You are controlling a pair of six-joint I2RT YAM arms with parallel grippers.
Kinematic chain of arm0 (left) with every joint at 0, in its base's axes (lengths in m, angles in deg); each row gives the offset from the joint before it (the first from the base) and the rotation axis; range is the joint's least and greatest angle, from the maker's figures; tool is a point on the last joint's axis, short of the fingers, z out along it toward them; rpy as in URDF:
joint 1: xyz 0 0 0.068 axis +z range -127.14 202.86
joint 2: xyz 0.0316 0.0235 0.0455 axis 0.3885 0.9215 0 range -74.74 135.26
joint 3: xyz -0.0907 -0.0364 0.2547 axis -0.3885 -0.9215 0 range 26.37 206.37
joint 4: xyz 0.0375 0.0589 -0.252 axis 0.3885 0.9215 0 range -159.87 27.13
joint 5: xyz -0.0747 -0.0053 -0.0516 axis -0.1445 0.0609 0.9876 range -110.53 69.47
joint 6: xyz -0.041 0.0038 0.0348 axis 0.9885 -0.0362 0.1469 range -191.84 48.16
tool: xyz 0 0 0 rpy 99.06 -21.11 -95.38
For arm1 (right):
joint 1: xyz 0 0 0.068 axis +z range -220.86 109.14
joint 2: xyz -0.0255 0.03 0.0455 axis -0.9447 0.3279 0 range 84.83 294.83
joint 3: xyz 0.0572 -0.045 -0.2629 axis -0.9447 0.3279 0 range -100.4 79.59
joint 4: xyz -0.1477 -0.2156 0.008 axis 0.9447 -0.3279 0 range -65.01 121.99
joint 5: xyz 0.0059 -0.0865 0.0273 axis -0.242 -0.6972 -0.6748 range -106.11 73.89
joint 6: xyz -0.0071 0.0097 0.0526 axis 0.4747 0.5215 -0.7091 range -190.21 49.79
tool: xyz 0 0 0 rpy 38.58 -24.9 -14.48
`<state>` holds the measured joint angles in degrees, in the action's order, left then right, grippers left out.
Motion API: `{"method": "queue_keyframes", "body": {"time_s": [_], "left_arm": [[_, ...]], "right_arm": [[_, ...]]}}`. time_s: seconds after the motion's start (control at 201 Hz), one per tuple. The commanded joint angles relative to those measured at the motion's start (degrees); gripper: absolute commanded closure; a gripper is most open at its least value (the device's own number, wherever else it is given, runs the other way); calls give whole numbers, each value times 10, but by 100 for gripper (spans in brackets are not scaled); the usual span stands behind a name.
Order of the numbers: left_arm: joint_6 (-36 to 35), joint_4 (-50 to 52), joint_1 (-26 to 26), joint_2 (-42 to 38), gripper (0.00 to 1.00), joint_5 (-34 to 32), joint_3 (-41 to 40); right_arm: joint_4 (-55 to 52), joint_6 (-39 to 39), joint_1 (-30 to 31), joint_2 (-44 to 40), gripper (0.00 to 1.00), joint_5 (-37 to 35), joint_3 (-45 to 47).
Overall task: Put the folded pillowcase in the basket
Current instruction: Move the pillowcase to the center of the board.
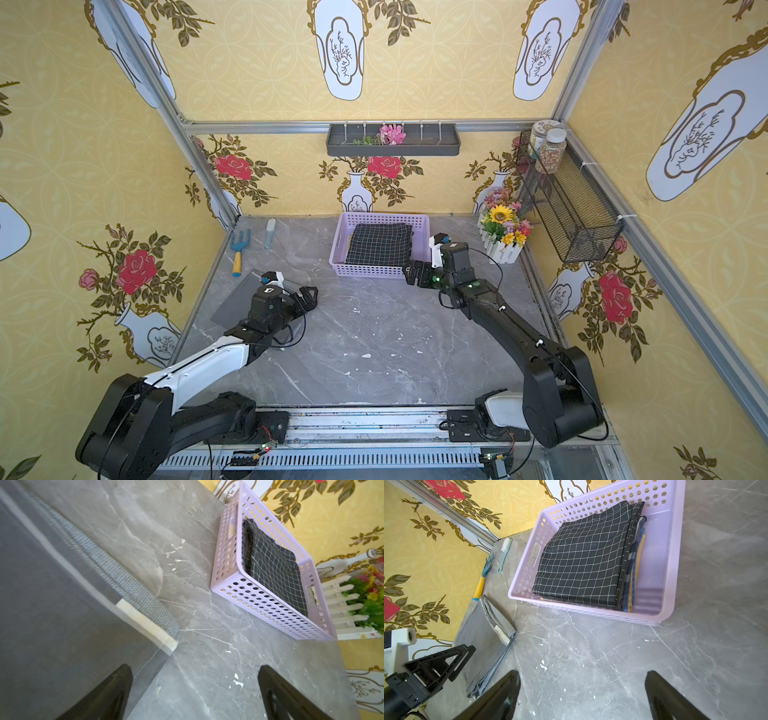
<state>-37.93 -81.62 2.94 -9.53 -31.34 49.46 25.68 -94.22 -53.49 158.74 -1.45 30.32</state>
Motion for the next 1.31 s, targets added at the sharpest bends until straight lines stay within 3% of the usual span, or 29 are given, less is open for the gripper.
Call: {"method": "queue_keyframes", "body": {"time_s": [0.0, 0.219, 0.698, 1.301], "left_arm": [[30, 28, 0, -19, 0, -31, -20], [50, 34, 0, -34, 0, -26, -51], [61, 45, -14, 90, 0, 20, -6], [121, 52, -235, 225, 0, 18, 99]], "right_arm": [[-20, -5, 7, -35, 3, -23, 21], [-48, -6, 11, -99, 3, -47, 58], [-72, -5, 13, -135, 3, -51, 73], [-107, -24, -9, -182, 3, -72, 86]]}}
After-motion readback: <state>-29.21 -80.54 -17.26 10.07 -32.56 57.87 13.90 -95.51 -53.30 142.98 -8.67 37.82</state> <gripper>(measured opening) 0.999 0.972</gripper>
